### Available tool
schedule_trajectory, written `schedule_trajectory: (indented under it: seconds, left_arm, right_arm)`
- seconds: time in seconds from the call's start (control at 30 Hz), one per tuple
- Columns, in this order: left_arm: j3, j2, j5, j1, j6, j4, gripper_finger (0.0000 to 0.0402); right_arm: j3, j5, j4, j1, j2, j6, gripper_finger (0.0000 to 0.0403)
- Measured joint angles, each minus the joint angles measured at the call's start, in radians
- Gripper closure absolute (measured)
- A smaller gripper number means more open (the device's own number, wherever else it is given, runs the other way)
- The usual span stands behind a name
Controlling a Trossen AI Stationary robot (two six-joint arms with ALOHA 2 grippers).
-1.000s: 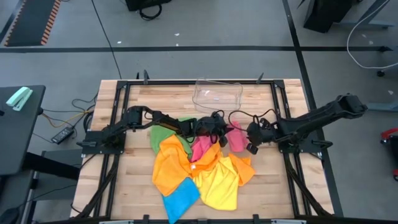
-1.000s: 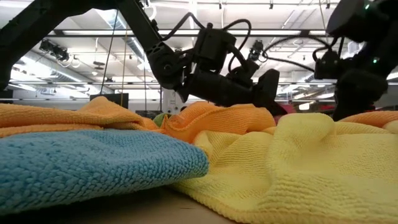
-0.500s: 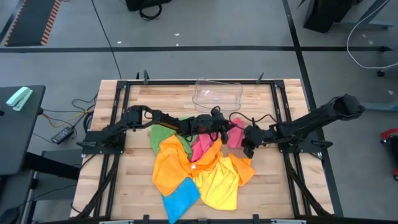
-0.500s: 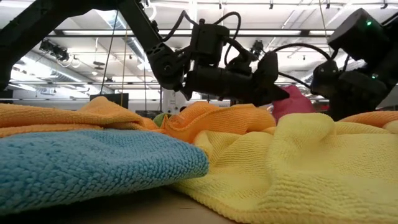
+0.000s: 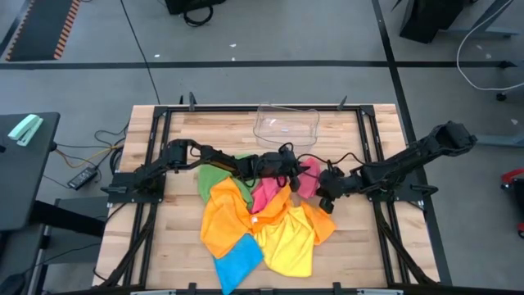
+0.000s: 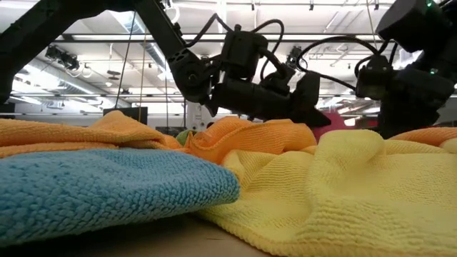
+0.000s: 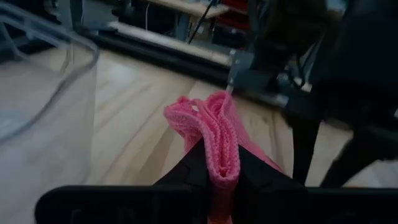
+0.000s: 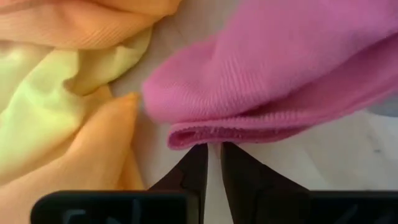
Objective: Fold microfiber towels
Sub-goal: Fold the pink microfiber cloth
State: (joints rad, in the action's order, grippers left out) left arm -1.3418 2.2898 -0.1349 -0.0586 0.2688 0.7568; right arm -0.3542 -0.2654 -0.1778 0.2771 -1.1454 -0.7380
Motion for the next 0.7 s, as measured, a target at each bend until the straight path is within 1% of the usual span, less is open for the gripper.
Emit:
schedule_trajectory:
  seconds: [0.1, 0.2, 0.3, 0.4, 0.47, 0.57, 0.63, 0.7]
  left_arm:
    - [0.0, 0.0, 0.0, 0.0, -0.004, -0.026, 0.0361]
    - [0.0, 0.0, 0.0, 0.003, -0.023, -0.037, 0.0354]
    - [0.0, 0.0, 0.0, 0.006, -0.028, -0.035, 0.0351]
    - [0.0, 0.0, 0.001, 0.003, -0.031, -0.035, 0.0356]
    - [0.0, 0.0, 0.001, -0.001, -0.032, -0.034, 0.0359]
    - [0.0, 0.0, 0.0, -0.006, -0.046, -0.032, 0.0362]
    - [0.0, 0.0, 0.0, -0.006, -0.046, -0.031, 0.036]
    - [0.0, 0.0, 0.0, -0.006, -0.05, -0.031, 0.0356]
  right_arm:
    - [-0.001, -0.011, -0.02, 0.0, -0.004, 0.0, 0.035]
    - [-0.001, 0.027, -0.06, 0.0, 0.009, -0.003, 0.035]
    - [-0.027, 0.071, -0.149, 0.0, 0.037, -0.003, 0.0351]
    - [-0.078, 0.07, -0.247, 0.0, 0.064, 0.029, 0.0351]
    - [-0.109, 0.043, -0.28, 0.002, 0.075, 0.076, 0.0351]
    - [-0.132, -0.059, -0.265, 0.001, 0.076, 0.111, 0.0351]
    - [-0.127, -0.125, -0.213, -0.003, 0.067, 0.116, 0.0351]
    - [-0.112, -0.123, -0.107, -0.01, 0.065, 0.143, 0.0351]
